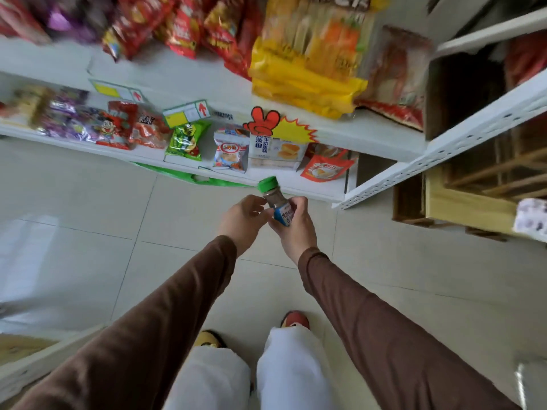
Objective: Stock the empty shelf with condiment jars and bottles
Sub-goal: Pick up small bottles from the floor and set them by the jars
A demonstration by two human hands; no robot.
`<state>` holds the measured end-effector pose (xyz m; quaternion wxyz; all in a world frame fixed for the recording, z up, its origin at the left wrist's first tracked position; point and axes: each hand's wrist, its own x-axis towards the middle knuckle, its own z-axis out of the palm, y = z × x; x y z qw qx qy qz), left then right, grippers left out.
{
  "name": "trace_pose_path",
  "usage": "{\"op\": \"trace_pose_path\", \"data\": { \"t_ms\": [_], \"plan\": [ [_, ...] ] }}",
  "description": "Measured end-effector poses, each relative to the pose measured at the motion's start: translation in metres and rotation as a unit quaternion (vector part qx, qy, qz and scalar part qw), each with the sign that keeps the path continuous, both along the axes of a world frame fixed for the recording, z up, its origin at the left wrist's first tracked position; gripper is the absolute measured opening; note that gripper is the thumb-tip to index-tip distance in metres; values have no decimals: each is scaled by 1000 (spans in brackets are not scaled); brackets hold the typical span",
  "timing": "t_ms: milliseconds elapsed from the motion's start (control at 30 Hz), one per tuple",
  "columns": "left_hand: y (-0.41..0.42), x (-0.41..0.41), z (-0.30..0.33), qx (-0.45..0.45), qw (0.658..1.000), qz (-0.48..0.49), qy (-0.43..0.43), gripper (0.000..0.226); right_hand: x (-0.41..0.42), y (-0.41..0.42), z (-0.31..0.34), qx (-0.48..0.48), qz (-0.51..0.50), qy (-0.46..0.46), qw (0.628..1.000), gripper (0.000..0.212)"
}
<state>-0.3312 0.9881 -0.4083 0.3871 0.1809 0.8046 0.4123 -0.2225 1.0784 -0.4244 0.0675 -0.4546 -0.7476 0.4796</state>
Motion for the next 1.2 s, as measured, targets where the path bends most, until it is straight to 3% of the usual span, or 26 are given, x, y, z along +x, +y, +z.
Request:
{"op": "trace_pose_path", "data": {
  "t_ms": [300, 533, 767, 1200],
  "plan": [
    [-15, -21, 289, 156, 988, 15, -14, 21, -21, -26, 280, 43, 9, 156, 987, 57],
    [-19, -80, 424, 241, 970, -3, 23, 19, -76, -30, 410, 49, 14, 256, 965, 46],
    [-9, -147, 484, 228, 966, -57, 104, 28, -139, -3, 460, 32, 10, 296, 955, 49],
    [-11, -264, 494, 154, 965, -87, 196, 27, -256, 10, 477, 82, 1, 252, 964, 46]
  ]
}}
